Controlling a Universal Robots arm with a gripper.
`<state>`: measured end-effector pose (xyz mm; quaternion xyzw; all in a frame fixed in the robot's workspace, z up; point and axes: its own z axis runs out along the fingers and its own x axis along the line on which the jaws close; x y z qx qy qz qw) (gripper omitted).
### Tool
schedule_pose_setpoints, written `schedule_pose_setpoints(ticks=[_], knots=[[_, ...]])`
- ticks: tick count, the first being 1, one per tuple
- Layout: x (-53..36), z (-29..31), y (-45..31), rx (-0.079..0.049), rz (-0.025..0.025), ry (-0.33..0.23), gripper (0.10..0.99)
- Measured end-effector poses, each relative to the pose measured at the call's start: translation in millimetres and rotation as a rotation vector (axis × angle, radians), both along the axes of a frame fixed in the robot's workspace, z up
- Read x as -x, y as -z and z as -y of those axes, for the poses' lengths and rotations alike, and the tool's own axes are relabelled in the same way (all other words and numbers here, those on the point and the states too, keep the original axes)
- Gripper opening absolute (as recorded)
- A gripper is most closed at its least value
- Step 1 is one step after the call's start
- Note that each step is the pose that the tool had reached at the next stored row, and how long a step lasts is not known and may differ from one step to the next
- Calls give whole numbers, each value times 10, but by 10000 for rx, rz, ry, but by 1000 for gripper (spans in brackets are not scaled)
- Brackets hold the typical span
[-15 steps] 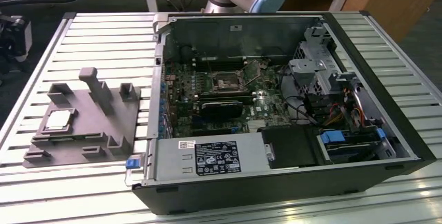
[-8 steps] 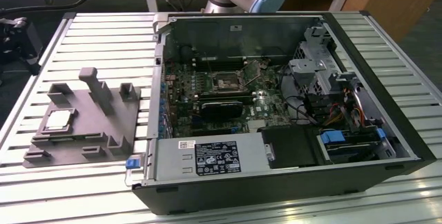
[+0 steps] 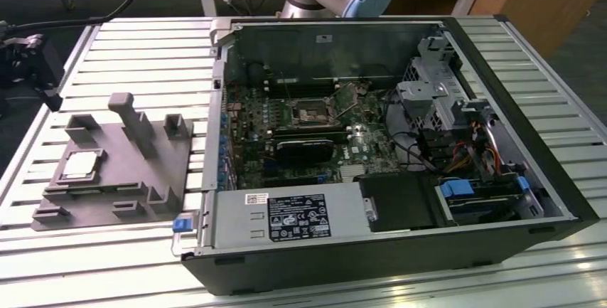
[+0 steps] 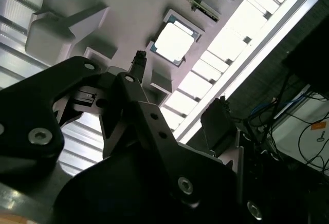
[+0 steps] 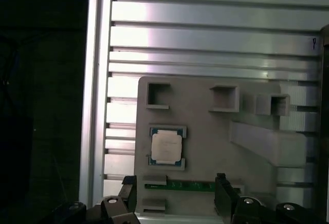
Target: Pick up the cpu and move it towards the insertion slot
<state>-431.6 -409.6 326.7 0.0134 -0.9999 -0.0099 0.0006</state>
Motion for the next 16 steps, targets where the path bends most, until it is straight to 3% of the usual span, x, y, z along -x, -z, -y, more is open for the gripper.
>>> schedule_pose_setpoints(ticks=[16], knots=[[2,0,220,181,0,0,706]])
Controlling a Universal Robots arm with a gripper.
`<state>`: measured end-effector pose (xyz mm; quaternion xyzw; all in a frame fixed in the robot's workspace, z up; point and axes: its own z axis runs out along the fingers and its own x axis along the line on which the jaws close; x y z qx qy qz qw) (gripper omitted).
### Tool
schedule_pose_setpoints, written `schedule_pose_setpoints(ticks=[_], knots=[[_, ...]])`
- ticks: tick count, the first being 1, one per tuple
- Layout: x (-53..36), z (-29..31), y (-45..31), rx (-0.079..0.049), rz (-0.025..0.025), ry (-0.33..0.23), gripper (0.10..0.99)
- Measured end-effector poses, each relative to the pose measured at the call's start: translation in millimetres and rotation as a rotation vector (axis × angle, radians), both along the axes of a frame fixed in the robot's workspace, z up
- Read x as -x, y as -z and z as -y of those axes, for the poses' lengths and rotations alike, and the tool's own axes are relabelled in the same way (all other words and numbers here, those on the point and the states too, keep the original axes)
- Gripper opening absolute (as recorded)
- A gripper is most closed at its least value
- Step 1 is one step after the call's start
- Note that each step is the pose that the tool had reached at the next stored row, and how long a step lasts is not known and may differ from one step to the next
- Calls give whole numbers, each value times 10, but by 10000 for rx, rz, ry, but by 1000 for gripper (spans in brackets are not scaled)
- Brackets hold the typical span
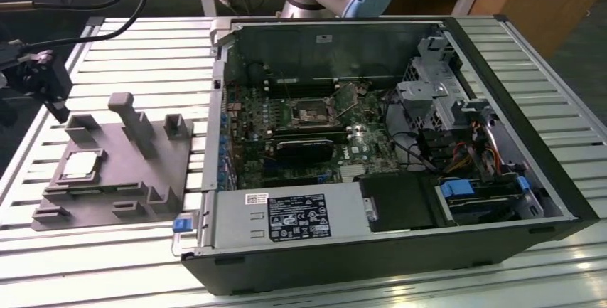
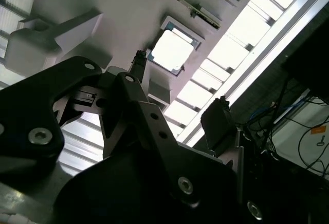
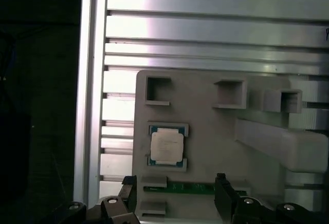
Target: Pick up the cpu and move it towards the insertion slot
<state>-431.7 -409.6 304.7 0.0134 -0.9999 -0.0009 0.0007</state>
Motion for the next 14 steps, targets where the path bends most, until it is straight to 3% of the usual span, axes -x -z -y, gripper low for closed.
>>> schedule_pose_setpoints(ticks=[14], knots=[[5,0,152,14,0,-1,706]])
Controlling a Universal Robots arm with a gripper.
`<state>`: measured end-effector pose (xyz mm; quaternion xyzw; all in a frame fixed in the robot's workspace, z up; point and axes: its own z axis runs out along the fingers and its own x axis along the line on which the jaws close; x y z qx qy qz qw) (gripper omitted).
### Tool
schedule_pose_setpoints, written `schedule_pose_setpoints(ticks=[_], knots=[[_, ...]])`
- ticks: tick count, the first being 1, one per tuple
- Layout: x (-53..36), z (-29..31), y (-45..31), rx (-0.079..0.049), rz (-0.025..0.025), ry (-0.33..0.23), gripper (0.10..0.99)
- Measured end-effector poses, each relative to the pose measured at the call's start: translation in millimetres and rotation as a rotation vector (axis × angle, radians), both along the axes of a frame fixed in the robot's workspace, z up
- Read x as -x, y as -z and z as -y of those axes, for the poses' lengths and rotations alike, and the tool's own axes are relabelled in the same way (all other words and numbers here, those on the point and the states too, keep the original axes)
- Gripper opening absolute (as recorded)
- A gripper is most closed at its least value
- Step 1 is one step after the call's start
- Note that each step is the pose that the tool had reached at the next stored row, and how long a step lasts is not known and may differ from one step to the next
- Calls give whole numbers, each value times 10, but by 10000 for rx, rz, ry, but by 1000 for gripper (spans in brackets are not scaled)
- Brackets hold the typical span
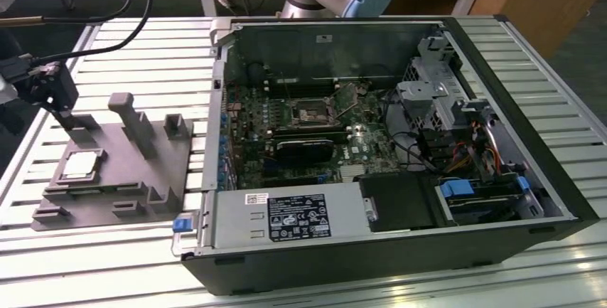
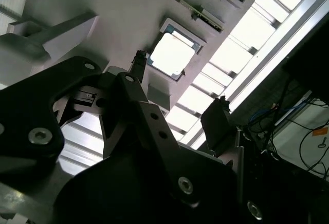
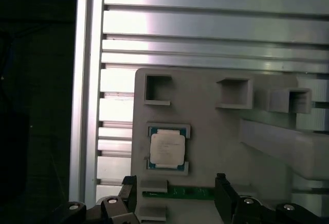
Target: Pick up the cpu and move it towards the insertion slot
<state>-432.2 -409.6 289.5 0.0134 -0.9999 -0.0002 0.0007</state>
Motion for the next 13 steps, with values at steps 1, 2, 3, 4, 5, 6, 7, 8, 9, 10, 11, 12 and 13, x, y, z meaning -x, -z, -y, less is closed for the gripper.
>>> schedule_pose_setpoints(ticks=[1,2,3,4,5,6,7,8,9,10,11,12,13], knots=[[1,0,10,0,0,0,706],[2,0,19,0,0,0,706],[3,0,29,0,0,0,706],[4,0,39,0,0,0,706],[5,0,49,0,0,0,706],[6,0,58,0,0,0,706],[7,0,68,0,0,0,706],[8,0,75,0,0,1,706],[8,0,81,0,0,0,706],[8,0,88,0,0,0,706],[8,0,94,0,0,0,706],[9,0,96,2,-3,0,706],[9,0,100,1,-2,0,706]])
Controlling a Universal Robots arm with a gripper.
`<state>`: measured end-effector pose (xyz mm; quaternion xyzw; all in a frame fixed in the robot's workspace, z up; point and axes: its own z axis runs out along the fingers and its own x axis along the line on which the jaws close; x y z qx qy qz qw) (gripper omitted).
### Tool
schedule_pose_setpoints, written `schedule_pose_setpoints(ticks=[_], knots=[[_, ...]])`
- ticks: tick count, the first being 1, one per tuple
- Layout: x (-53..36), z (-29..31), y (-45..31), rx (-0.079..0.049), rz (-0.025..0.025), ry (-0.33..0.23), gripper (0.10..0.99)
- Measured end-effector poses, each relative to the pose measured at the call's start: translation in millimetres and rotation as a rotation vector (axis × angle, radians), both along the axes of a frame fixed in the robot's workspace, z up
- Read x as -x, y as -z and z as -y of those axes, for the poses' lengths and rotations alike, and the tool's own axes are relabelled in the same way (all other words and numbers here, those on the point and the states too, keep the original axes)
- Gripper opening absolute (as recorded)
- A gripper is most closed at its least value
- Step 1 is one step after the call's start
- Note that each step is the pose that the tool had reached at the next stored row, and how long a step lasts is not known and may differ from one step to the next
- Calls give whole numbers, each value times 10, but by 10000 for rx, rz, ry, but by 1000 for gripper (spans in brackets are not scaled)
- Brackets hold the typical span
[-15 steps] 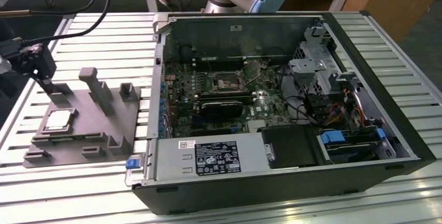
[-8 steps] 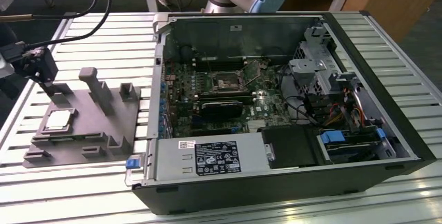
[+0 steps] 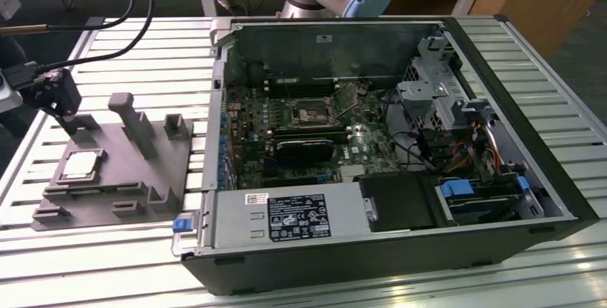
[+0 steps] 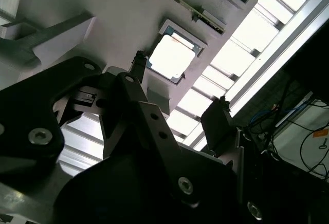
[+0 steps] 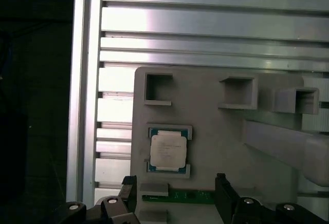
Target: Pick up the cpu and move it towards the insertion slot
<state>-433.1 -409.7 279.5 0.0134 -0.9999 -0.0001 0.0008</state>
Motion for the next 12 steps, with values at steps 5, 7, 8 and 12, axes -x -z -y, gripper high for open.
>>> schedule_pose_setpoints(ticks=[5,7,8,12], knots=[[1,0,21,-5,3,0,706],[1,0,29,-5,3,0,706],[2,0,34,-4,2,0,706],[2,0,55,-6,2,0,706]])
